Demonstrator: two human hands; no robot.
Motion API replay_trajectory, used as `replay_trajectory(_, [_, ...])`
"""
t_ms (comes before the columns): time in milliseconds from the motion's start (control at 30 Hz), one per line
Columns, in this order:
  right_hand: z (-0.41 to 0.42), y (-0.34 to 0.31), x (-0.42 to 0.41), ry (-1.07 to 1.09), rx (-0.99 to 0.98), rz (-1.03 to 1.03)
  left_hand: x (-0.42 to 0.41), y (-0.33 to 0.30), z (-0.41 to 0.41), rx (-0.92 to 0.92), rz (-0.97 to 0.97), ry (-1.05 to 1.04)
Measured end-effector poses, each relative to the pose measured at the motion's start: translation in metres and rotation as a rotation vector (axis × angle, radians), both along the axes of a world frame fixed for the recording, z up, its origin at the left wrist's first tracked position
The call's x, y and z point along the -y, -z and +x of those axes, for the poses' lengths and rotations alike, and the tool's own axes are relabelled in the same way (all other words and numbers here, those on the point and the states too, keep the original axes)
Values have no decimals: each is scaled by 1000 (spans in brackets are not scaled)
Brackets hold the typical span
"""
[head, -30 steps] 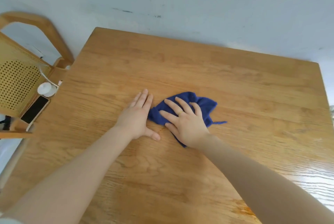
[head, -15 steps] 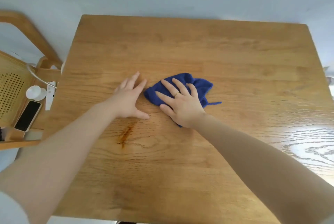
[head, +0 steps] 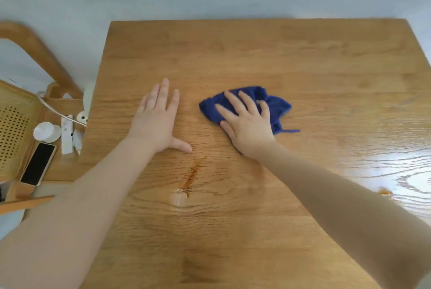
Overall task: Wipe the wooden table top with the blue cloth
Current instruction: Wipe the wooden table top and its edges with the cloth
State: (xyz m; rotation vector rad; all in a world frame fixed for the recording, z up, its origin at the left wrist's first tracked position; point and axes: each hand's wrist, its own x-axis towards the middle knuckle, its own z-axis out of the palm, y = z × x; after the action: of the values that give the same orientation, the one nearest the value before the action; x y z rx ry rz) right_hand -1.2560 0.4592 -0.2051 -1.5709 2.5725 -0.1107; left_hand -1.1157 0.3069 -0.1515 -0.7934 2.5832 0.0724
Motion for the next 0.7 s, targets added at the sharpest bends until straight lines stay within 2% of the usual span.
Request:
replay_trajectory(67, [21, 0, -11, -41, 5, -4, 3, 2, 0, 19, 16, -6])
replay_trajectory(200, [2, -5, 11, -79, 41, -8, 8, 3, -3, 61, 5, -24])
replay_trajectory(333, [-24, -4, 65, 81, 61, 6, 9, 6, -2, 135, -65, -16])
replay_trajectory(467, [-22, -5, 84, 188, 83, 9, 7, 6, 3, 94, -46, -66])
replay_trajectory(600, [26, -2, 40, -15, 43, -37, 8, 9, 11, -24, 74, -124])
replay_trajectory(700, [34, -5, 31, -86, 51, -10, 9, 10, 10, -53, 99, -140])
